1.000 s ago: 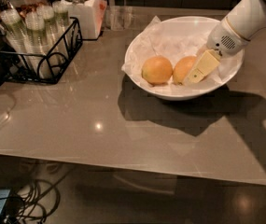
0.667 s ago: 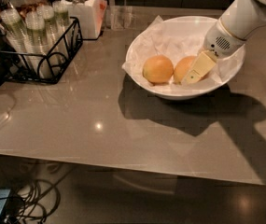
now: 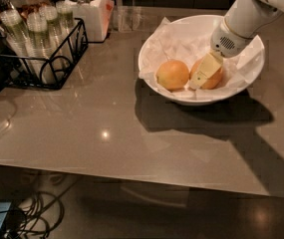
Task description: Pick orange from white bowl
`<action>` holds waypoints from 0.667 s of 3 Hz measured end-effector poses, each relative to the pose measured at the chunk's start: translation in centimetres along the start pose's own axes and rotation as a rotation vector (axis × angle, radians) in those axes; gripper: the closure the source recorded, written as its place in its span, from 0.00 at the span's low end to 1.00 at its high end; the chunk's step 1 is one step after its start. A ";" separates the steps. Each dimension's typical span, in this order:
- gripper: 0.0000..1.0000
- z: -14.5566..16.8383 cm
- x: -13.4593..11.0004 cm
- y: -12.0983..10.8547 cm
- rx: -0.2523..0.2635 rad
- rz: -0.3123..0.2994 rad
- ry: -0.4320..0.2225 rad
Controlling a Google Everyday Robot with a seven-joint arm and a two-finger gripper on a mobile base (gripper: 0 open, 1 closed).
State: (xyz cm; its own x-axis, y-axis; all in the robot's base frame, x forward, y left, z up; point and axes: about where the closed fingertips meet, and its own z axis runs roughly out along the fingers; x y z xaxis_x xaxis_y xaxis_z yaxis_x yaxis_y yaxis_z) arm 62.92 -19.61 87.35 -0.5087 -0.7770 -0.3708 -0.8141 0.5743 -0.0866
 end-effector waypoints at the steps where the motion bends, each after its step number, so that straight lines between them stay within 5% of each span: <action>1: 0.11 0.2 0.3 -0.7 0.021 0.028 0.006; 2: 0.12 0.3 1.1 -0.9 0.034 0.061 0.014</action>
Offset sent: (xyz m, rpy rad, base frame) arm -0.0007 -0.0254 -0.0059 -0.0167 -0.0061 -0.1185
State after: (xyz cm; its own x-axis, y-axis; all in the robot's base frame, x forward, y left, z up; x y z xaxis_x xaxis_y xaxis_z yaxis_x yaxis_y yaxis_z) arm 63.18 -20.96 86.76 -0.5609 -0.7437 -0.3637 -0.7716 0.6289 -0.0960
